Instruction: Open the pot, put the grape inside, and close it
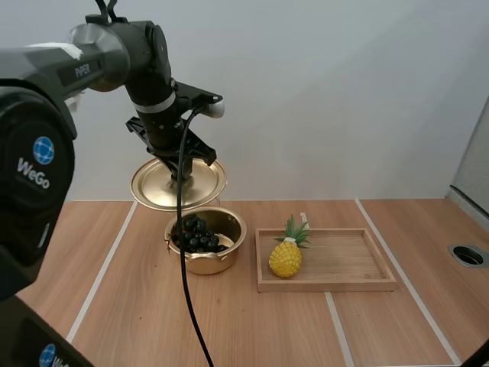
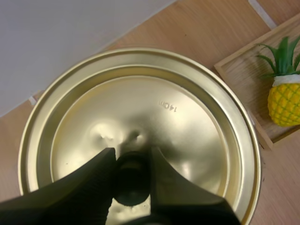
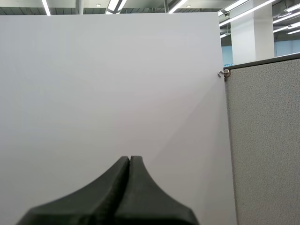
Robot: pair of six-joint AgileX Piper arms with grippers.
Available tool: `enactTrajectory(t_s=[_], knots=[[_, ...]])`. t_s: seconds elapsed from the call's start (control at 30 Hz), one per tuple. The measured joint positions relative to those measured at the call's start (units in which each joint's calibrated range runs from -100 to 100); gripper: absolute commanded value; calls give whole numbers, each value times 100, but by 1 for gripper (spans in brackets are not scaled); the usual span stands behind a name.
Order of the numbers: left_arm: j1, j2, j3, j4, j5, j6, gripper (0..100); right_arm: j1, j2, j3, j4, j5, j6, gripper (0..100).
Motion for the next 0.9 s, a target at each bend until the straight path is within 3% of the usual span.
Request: enactTrajectory(t_s=[0.4, 0.9], knots=[[0, 1169, 3, -547, 0, 385, 0, 0, 0, 0, 0, 63, -174, 0], [-87, 1513, 3, -580, -344, 488, 0, 0, 0, 0, 0, 81, -184, 0]])
